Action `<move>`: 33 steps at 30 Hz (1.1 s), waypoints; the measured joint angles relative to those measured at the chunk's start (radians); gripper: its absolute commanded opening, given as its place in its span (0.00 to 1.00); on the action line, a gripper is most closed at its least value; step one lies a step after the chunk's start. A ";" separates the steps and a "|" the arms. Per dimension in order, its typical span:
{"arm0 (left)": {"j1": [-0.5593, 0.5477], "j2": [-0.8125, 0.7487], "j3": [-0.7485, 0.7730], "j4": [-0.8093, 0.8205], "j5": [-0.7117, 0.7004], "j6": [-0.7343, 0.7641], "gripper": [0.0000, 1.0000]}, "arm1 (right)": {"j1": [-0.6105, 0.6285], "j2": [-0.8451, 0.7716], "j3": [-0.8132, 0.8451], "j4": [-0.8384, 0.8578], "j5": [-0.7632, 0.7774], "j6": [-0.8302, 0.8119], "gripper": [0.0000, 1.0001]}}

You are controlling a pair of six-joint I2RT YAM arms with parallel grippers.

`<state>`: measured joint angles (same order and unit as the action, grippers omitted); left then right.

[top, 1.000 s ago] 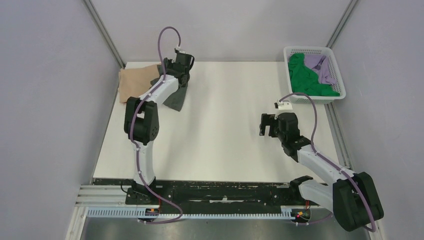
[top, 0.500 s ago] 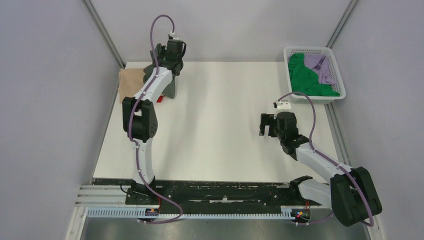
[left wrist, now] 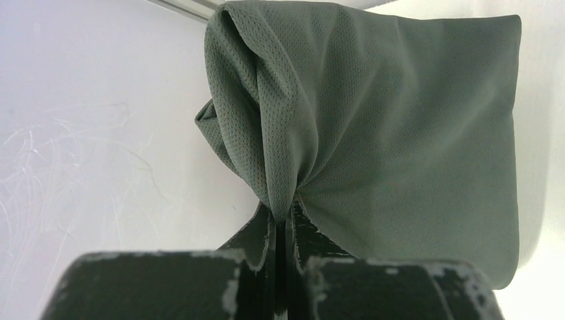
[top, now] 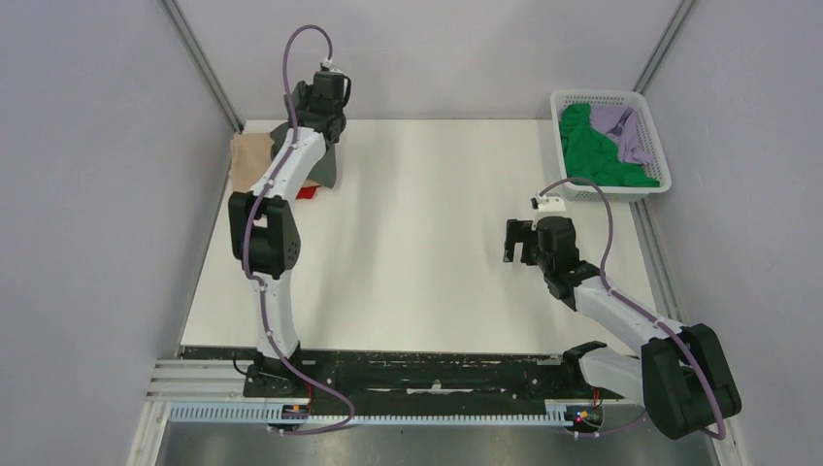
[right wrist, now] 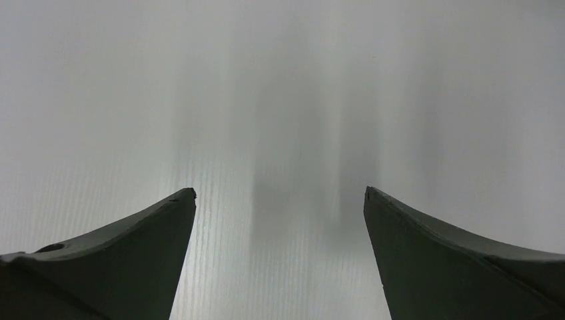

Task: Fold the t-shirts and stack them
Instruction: Put the neatly folded tshirt into the corner of the board with the left arm

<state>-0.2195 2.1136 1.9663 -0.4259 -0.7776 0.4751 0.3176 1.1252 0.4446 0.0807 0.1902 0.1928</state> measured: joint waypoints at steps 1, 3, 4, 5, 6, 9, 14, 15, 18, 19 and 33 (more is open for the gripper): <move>0.006 -0.006 0.000 0.000 0.006 0.001 0.02 | 0.000 0.000 0.002 0.000 0.002 0.000 0.98; 0.019 -0.019 0.001 0.000 0.026 0.001 0.02 | 0.000 0.004 0.006 0.000 0.005 0.000 0.98; 0.025 -0.022 0.001 0.000 0.033 0.001 0.02 | 0.000 0.007 0.009 0.000 0.008 0.000 0.98; 0.032 -0.024 0.001 0.000 0.044 0.001 0.02 | 0.000 0.010 0.011 0.000 0.011 0.000 0.98; 0.040 -0.026 0.001 0.000 0.055 0.001 0.02 | 0.000 0.013 0.013 0.000 0.014 -0.001 0.98; 0.060 -0.026 0.001 -0.006 0.087 0.000 0.02 | 0.000 0.018 0.016 -0.004 0.026 -0.001 0.98; 0.086 -0.014 0.014 -0.011 0.116 0.000 0.02 | 0.000 0.028 0.034 -0.026 0.056 -0.003 0.98; 0.090 -0.007 0.020 -0.010 0.122 0.001 0.02 | 0.000 0.030 0.038 -0.031 0.062 -0.003 0.98; 0.112 0.022 0.036 -0.010 0.139 0.000 0.02 | 0.000 0.039 0.047 -0.040 0.080 -0.004 0.98; 0.119 0.030 0.036 -0.010 0.146 0.000 0.02 | 0.000 0.041 0.050 -0.043 0.083 -0.005 0.98; 0.235 0.161 0.106 -0.010 0.214 0.000 0.02 | 0.000 0.080 0.098 -0.125 0.172 -0.011 0.98</move>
<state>0.0154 2.2745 2.0720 -0.4358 -0.5632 0.4751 0.3176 1.2053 0.5426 -0.0441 0.3626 0.1818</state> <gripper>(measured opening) 0.048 0.985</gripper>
